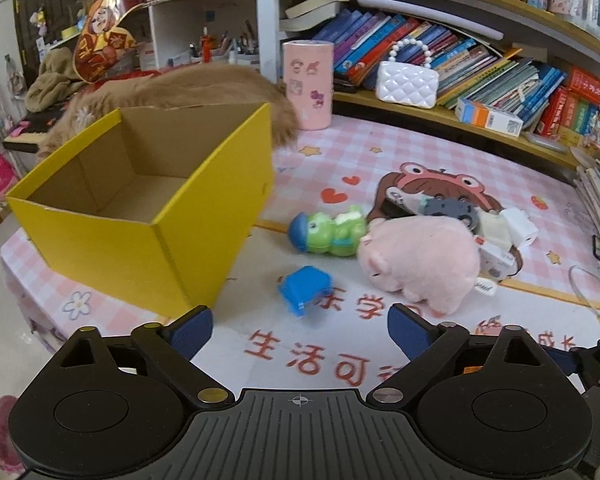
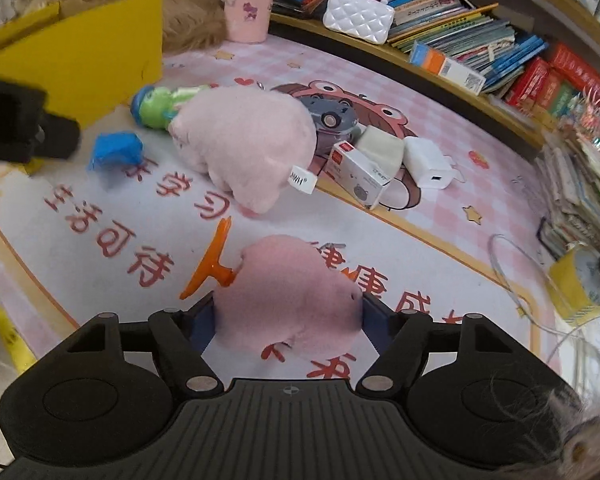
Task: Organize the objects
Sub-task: 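Grasp the blue block with the left gripper while the right gripper holds the plush, then carry the blue block and pink plush over the yellow box with both grippers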
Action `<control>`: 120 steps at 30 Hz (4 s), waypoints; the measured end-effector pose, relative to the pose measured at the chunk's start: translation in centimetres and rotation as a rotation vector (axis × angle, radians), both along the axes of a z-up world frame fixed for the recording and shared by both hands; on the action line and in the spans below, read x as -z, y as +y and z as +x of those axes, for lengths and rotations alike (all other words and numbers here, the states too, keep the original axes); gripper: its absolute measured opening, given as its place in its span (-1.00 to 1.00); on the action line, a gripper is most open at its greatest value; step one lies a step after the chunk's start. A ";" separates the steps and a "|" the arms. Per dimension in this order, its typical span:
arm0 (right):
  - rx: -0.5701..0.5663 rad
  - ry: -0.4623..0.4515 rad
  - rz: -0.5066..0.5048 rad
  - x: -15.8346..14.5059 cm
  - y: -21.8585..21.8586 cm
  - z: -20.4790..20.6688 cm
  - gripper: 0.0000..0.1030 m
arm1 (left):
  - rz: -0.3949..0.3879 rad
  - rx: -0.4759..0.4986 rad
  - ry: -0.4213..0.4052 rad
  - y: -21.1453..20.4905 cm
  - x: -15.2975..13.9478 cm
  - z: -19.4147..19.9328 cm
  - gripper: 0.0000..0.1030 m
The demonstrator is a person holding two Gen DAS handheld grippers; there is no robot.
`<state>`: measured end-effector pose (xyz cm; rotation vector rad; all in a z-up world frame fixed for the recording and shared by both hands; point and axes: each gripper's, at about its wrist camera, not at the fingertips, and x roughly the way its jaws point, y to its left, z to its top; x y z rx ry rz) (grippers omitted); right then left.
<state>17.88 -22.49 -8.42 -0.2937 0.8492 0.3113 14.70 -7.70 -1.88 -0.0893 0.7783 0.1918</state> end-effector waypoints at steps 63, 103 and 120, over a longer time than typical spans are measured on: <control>0.311 -0.005 0.235 -4.5 7.1 -10.6 0.37 | -0.107 0.231 -0.045 10.8 0.0 -8.8 -0.30; 0.177 -0.045 0.221 -5.8 25.0 -19.2 0.37 | -0.078 0.177 -0.114 27.3 -1.4 -16.5 -0.31; 0.154 -0.020 0.221 -6.2 26.7 -16.1 0.37 | -0.083 0.158 -0.125 28.8 -2.2 -13.2 -0.32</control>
